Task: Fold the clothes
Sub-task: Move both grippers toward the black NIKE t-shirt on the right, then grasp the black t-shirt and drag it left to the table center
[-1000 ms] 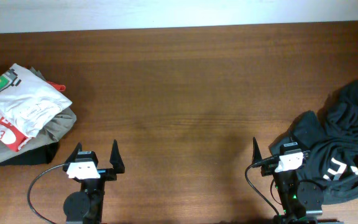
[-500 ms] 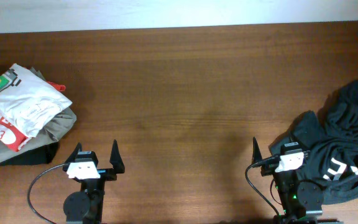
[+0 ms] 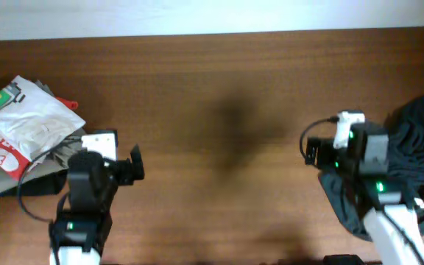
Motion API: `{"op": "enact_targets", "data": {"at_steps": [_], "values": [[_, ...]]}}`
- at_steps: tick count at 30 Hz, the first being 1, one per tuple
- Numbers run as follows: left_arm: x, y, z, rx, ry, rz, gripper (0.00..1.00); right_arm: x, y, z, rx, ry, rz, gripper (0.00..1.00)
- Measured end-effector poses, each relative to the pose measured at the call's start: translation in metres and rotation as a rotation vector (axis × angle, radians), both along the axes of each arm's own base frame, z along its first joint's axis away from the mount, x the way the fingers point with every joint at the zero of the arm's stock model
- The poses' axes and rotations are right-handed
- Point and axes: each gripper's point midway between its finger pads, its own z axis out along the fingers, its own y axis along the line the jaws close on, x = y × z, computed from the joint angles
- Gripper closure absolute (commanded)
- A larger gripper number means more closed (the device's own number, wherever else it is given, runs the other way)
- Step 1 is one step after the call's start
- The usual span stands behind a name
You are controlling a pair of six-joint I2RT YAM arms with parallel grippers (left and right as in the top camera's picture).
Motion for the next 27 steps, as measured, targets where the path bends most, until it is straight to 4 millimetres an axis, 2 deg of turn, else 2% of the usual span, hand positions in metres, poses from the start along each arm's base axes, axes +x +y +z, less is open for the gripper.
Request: {"op": "enact_targets", "data": {"at_steps": [2, 3, 4, 6, 8, 9, 10, 11, 12, 14, 16, 18, 20, 21, 22, 23, 24, 25, 26, 27], "values": [[0.013, -0.002, -0.012, 0.002, 0.131, -0.004, 0.01, 0.017, -0.004, -0.012, -0.012, 0.092, -0.015, 0.01], [0.021, -0.002, -0.017, 0.002, 0.163, -0.006, 0.01, 0.023, -0.018, -0.027, -0.023, 0.146, -0.077, 0.01], [0.024, -0.002, -0.022, 0.003, 0.184, -0.006, 0.01, 0.020, -0.038, -0.048, -0.022, 0.218, -0.178, 0.00], [0.024, -0.002, -0.030, 0.004, 0.212, -0.006, 0.01, 0.000, -0.089, -0.094, 0.007, 0.373, -0.417, 0.01], [0.025, -0.003, -0.030, 0.002, 0.212, -0.009, 0.01, -0.012, -0.118, -0.129, 0.034, 0.465, -0.541, 0.01], [0.025, -0.004, -0.030, 0.000, 0.212, -0.011, 0.01, -0.022, -0.126, -0.151, 0.048, 0.532, -0.580, 0.11], [0.025, -0.004, -0.030, 0.000, 0.212, -0.012, 0.01, -0.016, -0.129, -0.156, 0.071, 0.535, -0.598, 0.96], [0.025, -0.004, -0.030, 0.000, 0.213, -0.012, 0.01, -0.008, -0.130, -0.157, 0.080, 0.527, -0.596, 0.96], [0.025, -0.004, -0.030, 0.000, 0.212, -0.012, 0.01, -0.002, -0.122, -0.160, 0.133, 0.522, -0.575, 0.96], [0.029, -0.004, -0.026, -0.001, 0.186, -0.012, 0.01, 0.011, -0.095, -0.161, 0.261, 0.514, -0.420, 0.96], [0.037, -0.004, -0.017, -0.003, 0.140, -0.012, 0.01, 0.023, -0.042, -0.158, 0.446, 0.511, -0.196, 0.96], [0.047, -0.005, -0.005, -0.006, 0.079, -0.012, 0.01, 0.033, 0.035, -0.154, 0.515, 0.533, 0.053, 0.96], [0.056, -0.006, 0.006, -0.010, 0.021, -0.016, 0.01, 0.051, 0.113, -0.140, 0.495, 0.485, 0.296, 0.95], [0.059, -0.007, 0.010, -0.015, 0.001, -0.022, 0.01, 0.068, 0.165, -0.118, 0.476, 0.400, 0.451, 0.76], [0.061, -0.008, 0.011, -0.018, -0.006, -0.026, 0.01, 0.078, 0.198, -0.099, 0.458, 0.332, 0.540, 0.49], [0.064, -0.011, 0.012, -0.026, -0.014, -0.038, 0.01, 0.088, 0.230, -0.075, 0.423, 0.264, 0.608, 0.12], [0.065, -0.013, 0.009, -0.032, -0.008, -0.047, 0.01, 0.092, 0.250, -0.061, 0.391, 0.225, 0.647, 0.01], [0.065, -0.015, 0.006, -0.039, 0.001, -0.056, 0.01, 0.093, 0.256, -0.054, 0.353, 0.224, 0.642, 0.01], [0.065, -0.016, 0.006, -0.044, 0.002, -0.064, 0.01, 0.092, 0.248, -0.054, 0.310, 0.255, 0.605, 0.01], [0.065, -0.018, 0.006, -0.051, 0.002, -0.074, 0.01, 0.091, 0.228, -0.056, 0.272, 0.312, 0.544, 0.01]]}}
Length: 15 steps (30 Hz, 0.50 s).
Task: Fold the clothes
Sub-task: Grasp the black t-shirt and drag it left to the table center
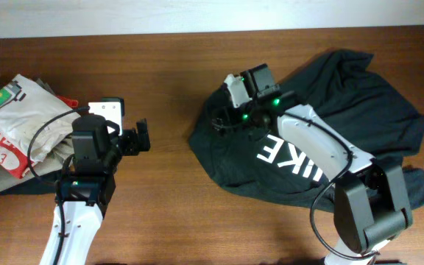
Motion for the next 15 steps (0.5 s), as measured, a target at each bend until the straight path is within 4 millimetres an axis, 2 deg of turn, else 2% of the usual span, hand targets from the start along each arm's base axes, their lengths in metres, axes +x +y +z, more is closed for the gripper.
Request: {"op": "enact_targets", "data": {"at_steps": [2, 3, 4, 6, 7, 8, 9, 11, 14, 15], "values": [[0.003, -0.012, 0.004, -0.040, -0.020, -0.058, 0.01, 0.008, -0.054, 0.003, -0.105, 0.061, -0.130, 0.02], [0.003, -0.015, 0.004, -0.048, -0.020, -0.071, 0.01, 0.005, -0.073, 0.005, -0.132, 0.101, -0.167, 0.01], [0.004, -0.024, 0.002, -0.074, -0.016, -0.113, 0.01, 0.003, -0.102, 0.007, -0.159, 0.146, -0.233, 0.01], [0.006, -0.047, -0.021, -0.113, 0.057, -0.195, 0.01, 0.005, -0.165, 0.016, -0.184, 0.179, -0.379, 0.01], [0.006, -0.059, -0.037, -0.123, 0.103, -0.229, 0.01, 0.001, -0.179, 0.018, -0.188, 0.199, -0.413, 0.01], [0.008, -0.072, -0.052, -0.129, 0.136, -0.266, 0.02, -0.011, -0.203, 0.021, -0.198, 0.242, -0.468, 0.01], [0.012, -0.085, -0.076, -0.127, 0.181, -0.304, 0.05, -0.018, -0.218, 0.024, -0.199, 0.263, -0.507, 0.01], [0.019, -0.105, -0.105, -0.121, 0.211, -0.357, 0.08, -0.031, -0.240, 0.025, -0.200, 0.310, -0.562, 0.01], [0.027, -0.131, -0.129, -0.113, 0.200, -0.419, 0.18, -0.040, -0.256, 0.024, -0.198, 0.351, -0.606, 0.01], [0.028, -0.144, -0.134, -0.113, 0.187, -0.451, 0.28, -0.042, -0.258, 0.024, -0.197, 0.358, -0.613, 0.01]]}}
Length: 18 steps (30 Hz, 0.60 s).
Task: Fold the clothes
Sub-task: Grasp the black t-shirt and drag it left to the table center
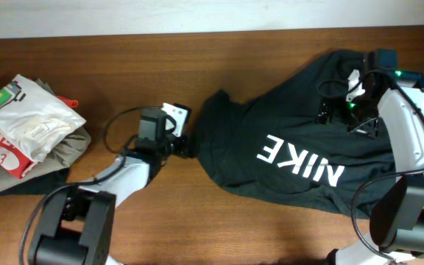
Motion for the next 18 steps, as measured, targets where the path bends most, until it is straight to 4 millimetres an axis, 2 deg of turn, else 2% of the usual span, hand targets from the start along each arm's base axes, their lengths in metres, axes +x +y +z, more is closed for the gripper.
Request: {"op": "enact_targets", "data": {"at_steps": [1, 2, 3, 5, 8, 10, 11, 12, 13, 14, 15, 16, 17, 18], "values": [[-0.002, -0.010, -0.006, -0.003, 0.002, -0.023, 0.38, -0.001, 0.000, 0.000, 0.000, 0.002, 0.001, 0.01], [-0.004, -0.019, -0.011, -0.011, 0.007, -0.034, 0.76, -0.001, 0.000, 0.000, 0.001, 0.005, 0.001, 0.01], [-0.011, -0.031, -0.024, -0.011, 0.038, -0.057, 0.99, -0.001, 0.000, 0.000, 0.001, 0.006, 0.000, 0.01], [-0.014, -0.040, -0.034, -0.021, 0.053, -0.069, 0.99, -0.003, 0.000, 0.000, 0.002, 0.010, 0.000, 0.01], [0.002, -0.044, -0.020, -0.056, 0.000, -0.043, 1.00, -0.003, 0.001, 0.000, 0.002, 0.012, 0.001, 0.01], [0.041, -0.028, 0.009, -0.066, -0.081, 0.034, 1.00, -0.004, 0.001, -0.001, 0.002, 0.016, 0.000, 0.01], [0.085, -0.001, 0.048, -0.084, -0.170, 0.122, 0.99, -0.004, -0.001, -0.001, -0.005, 0.018, 0.000, 0.01], [0.110, 0.019, 0.075, -0.093, -0.221, 0.175, 1.00, -0.004, -0.002, -0.001, -0.012, 0.018, -0.001, 0.01], [0.144, 0.057, 0.119, -0.100, -0.305, 0.261, 0.27, -0.004, -0.003, -0.001, -0.018, 0.017, -0.002, 0.01], [0.177, 0.113, 0.179, -0.099, -0.421, 0.376, 0.01, -0.002, -0.004, -0.001, -0.024, 0.012, -0.003, 0.01], [0.181, 0.137, 0.192, -0.088, -0.416, 0.423, 0.01, -0.002, -0.004, -0.001, -0.025, 0.010, -0.003, 0.01], [0.178, 0.159, 0.189, -0.066, -0.355, 0.463, 0.01, -0.001, -0.004, -0.001, -0.026, 0.005, -0.003, 0.01], [0.174, 0.162, 0.179, -0.056, -0.303, 0.469, 0.01, -0.001, -0.004, -0.001, -0.026, 0.007, -0.003, 0.01], [0.159, 0.161, 0.154, -0.034, -0.176, 0.470, 0.01, -0.001, -0.004, -0.001, -0.026, 0.006, -0.003, 0.02]]}}
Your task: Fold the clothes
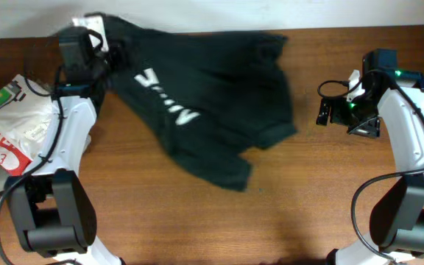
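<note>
A black T-shirt (219, 88) with white lettering (164, 96) lies stretched and blurred across the back left and middle of the wooden table (330, 213). My left gripper (103, 46) is at the far back left, shut on the shirt's edge and holding that end up. The shirt's lower corner (234, 177) trails toward the table's middle. At the right, my right gripper (328, 112) is clear of the shirt, and its fingers look open with nothing between them.
A pile of clothes (17, 125) sits at the left edge, with a white garment bearing a green label on top and a red-and-white one beneath. The table's back edge (330, 29) runs just behind the shirt.
The left gripper went from the shirt's left edge at mid-table to the far back left corner, and the shirt came with it. The shirt is gone from under the right gripper, which has not moved.
First the table's middle was bare and the shirt lay bunched at the right edge by the right arm. Then the right gripper was at the centre with the shirt spread behind it. Then the left gripper met the shirt's left edge. Now the left holds it at the back left.
</note>
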Motion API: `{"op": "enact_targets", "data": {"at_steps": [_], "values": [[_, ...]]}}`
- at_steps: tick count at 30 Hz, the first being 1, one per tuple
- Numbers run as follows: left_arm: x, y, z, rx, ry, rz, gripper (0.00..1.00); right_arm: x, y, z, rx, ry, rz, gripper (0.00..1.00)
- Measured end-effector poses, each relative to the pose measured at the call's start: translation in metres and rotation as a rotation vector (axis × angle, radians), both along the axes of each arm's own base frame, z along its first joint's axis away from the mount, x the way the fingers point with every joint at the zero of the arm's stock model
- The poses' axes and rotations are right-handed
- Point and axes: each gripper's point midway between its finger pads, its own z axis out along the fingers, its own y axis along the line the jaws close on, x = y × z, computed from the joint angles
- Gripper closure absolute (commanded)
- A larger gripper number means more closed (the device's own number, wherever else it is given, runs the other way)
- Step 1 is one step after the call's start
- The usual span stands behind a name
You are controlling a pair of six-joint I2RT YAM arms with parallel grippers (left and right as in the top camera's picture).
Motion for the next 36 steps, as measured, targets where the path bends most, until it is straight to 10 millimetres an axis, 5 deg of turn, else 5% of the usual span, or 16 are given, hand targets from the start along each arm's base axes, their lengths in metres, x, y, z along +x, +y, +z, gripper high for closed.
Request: {"op": "enact_targets", "data": {"at_steps": [2, 4, 8, 11, 16, 17, 18, 19, 20, 24, 27, 29, 33, 36], "values": [[-0.051, -0.018, -0.064, -0.024, 0.325, -0.034, 0.01, 0.000, 0.000, 0.000, 0.000, 0.000, 0.000, 0.01], [-0.104, -0.038, -0.102, -0.026, 0.592, -0.073, 0.01, 0.000, 0.000, 0.000, 0.000, -0.001, 0.000, 0.01], [-0.188, -0.082, -0.125, 0.017, 0.921, -0.185, 0.01, 0.002, 0.000, 0.000, -0.002, -0.010, 0.000, 0.01], [-0.215, -0.099, -0.133, -0.003, 1.031, -0.132, 0.01, 0.003, 0.000, 0.000, -0.002, -0.011, 0.002, 0.01], [-0.233, -0.102, -0.176, -0.091, 1.079, 0.031, 0.04, 0.003, -0.001, 0.000, -0.003, -0.013, 0.006, 0.01], [-0.231, -0.104, -0.181, -0.116, 1.064, 0.046, 0.16, 0.002, 0.000, 0.000, -0.003, -0.011, 0.005, 0.01], [-0.229, -0.107, -0.186, -0.146, 1.049, 0.058, 0.39, 0.002, 0.000, 0.000, -0.002, -0.008, 0.005, 0.01], [-0.224, -0.110, -0.190, -0.173, 1.027, 0.066, 0.86, 0.002, 0.000, 0.000, -0.002, -0.008, 0.005, 0.01], [-0.217, -0.113, -0.192, -0.199, 0.993, 0.072, 0.99, 0.001, 0.000, 0.000, -0.002, -0.007, 0.008, 0.01], [-0.222, -0.113, -0.195, -0.214, 1.011, 0.082, 1.00, 0.000, 0.000, 0.000, -0.002, -0.001, 0.009, 0.00], [-0.258, -0.083, -0.191, -0.140, 1.174, 0.115, 1.00, 0.000, 0.002, 0.000, 0.006, -0.003, 0.016, 0.05], [-0.259, -0.028, -0.177, -0.133, 1.212, 0.220, 1.00, 0.001, 0.011, -0.002, 0.035, -0.011, 0.044, 0.04], [-0.236, 0.075, -0.124, -0.277, 1.017, 0.455, 1.00, -0.005, 0.073, -0.044, 0.157, -0.003, 0.187, 0.05], [-0.242, 0.094, -0.104, -0.310, 0.961, 0.491, 1.00, 0.003, 0.125, -0.068, 0.249, -0.072, 0.304, 0.05]]}}
